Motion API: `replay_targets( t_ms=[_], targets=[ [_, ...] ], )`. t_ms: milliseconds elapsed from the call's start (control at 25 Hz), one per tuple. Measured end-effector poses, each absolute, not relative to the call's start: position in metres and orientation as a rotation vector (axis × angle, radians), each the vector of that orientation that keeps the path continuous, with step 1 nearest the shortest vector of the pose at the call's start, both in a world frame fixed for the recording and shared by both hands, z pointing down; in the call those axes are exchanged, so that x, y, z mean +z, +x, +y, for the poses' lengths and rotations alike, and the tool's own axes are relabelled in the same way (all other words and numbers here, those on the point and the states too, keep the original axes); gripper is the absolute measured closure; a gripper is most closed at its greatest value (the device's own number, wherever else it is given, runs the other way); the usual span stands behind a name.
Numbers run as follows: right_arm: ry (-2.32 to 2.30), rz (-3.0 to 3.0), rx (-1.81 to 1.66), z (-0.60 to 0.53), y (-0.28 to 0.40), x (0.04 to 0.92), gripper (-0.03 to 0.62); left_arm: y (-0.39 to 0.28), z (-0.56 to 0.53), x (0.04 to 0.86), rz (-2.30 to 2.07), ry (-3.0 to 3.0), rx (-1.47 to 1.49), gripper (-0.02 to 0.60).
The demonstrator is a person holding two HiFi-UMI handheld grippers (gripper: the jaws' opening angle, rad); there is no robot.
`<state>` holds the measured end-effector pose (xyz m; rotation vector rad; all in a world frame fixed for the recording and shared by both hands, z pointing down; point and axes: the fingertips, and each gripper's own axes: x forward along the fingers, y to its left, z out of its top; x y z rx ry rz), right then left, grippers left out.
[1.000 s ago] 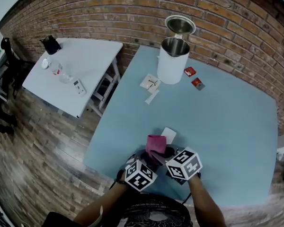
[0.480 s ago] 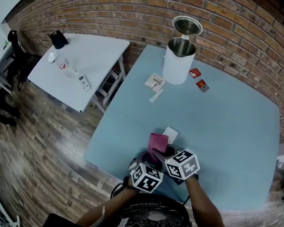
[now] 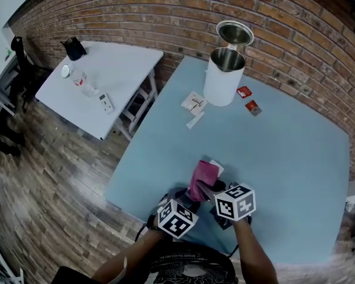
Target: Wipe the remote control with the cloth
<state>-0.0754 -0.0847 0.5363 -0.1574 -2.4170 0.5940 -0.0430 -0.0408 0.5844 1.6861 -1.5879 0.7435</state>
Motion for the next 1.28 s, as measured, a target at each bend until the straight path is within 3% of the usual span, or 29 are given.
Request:
replay_targets(
  t_ms=[1280],
  targets=[
    [0.354, -2.490, 0.919, -0.201, -0.047, 0.546, 0.525, -0.049, -0.029, 0.587, -1.381, 1.851, 0.856, 0.334]
  ],
)
